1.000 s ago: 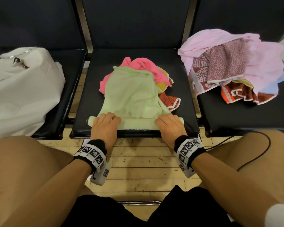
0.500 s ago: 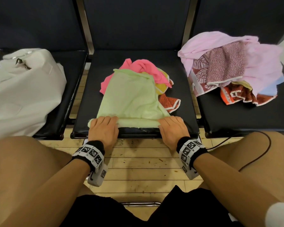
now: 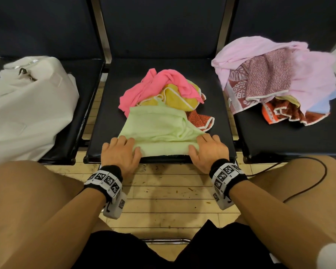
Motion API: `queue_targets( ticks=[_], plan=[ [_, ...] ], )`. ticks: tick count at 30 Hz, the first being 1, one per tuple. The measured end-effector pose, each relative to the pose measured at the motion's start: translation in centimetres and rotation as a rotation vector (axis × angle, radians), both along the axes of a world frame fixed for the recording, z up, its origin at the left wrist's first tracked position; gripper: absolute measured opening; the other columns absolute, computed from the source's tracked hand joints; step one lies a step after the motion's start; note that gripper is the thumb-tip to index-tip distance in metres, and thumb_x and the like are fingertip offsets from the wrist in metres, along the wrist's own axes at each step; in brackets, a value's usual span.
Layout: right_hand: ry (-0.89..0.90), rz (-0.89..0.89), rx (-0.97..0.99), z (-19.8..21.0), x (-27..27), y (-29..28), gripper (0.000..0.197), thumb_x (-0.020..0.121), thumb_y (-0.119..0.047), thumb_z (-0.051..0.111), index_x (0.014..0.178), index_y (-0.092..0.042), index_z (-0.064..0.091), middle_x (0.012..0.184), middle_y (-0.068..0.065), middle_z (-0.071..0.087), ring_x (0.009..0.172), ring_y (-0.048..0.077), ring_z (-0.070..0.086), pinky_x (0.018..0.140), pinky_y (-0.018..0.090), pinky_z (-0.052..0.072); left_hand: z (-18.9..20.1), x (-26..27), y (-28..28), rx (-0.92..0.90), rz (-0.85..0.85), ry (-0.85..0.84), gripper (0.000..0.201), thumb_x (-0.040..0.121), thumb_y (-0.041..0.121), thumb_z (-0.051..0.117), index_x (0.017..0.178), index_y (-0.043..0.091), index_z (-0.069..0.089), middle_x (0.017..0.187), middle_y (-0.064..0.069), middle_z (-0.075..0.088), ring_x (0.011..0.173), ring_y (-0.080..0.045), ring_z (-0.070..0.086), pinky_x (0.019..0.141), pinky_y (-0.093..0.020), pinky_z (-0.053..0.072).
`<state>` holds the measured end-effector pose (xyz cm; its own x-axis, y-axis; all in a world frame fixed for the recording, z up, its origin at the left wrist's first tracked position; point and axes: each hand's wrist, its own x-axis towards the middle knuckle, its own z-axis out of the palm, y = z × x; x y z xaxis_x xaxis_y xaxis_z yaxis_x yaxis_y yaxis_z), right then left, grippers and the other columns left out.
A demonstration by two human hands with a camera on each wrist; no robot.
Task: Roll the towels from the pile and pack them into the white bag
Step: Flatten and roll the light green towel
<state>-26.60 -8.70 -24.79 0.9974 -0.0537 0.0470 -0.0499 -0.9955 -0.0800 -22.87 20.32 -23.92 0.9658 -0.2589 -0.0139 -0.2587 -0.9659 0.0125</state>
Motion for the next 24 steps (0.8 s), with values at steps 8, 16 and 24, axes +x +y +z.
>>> queue_targets(
  ticks=[8, 16, 24],
  plan=[
    [-0.386, 0.359, 0.04, -1.1, 0.3, 1.0, 0.024, 0.075, -0.003, 0.052, 0.092, -0.013, 0.067, 0.096, 0.005, 0.066, 0.082, 0.03, 0.058, 0.075, 0.039, 0.037, -0.6, 0.4, -1.1, -0.106, -0.178, -0.16, 0.039, 0.065, -0.003, 0.083, 0.094, 0.016, 0.066, 0.091, -0.004, 0.063, 0.08, -0.03, 0.055, 0.069, -0.038, 0.04],
    [-0.153, 0.297, 0.074, -1.1, -0.7, 1.2, 0.035, 0.086, -0.029, 0.063, 0.117, -0.014, 0.061, 0.109, 0.004, 0.061, 0.1, 0.027, 0.054, 0.1, 0.04, 0.041, -1.1, -0.7, -1.0, -0.155, -0.194, -0.089, 0.04, 0.09, 0.045, 0.049, 0.113, 0.014, 0.061, 0.11, -0.005, 0.063, 0.101, -0.031, 0.055, 0.09, -0.043, 0.041],
    [-0.202, 0.277, 0.053, -0.7, -0.3, 0.5, 0.029, 0.094, -0.033, 0.041, 0.101, -0.016, 0.063, 0.088, 0.002, 0.064, 0.078, 0.026, 0.055, 0.077, 0.04, 0.04, -0.5, 0.0, 0.0, -0.131, -0.197, -0.062, 0.046, 0.091, 0.043, 0.03, 0.104, 0.013, 0.063, 0.083, -0.003, 0.063, 0.074, -0.029, 0.056, 0.07, -0.038, 0.037]
  ],
)
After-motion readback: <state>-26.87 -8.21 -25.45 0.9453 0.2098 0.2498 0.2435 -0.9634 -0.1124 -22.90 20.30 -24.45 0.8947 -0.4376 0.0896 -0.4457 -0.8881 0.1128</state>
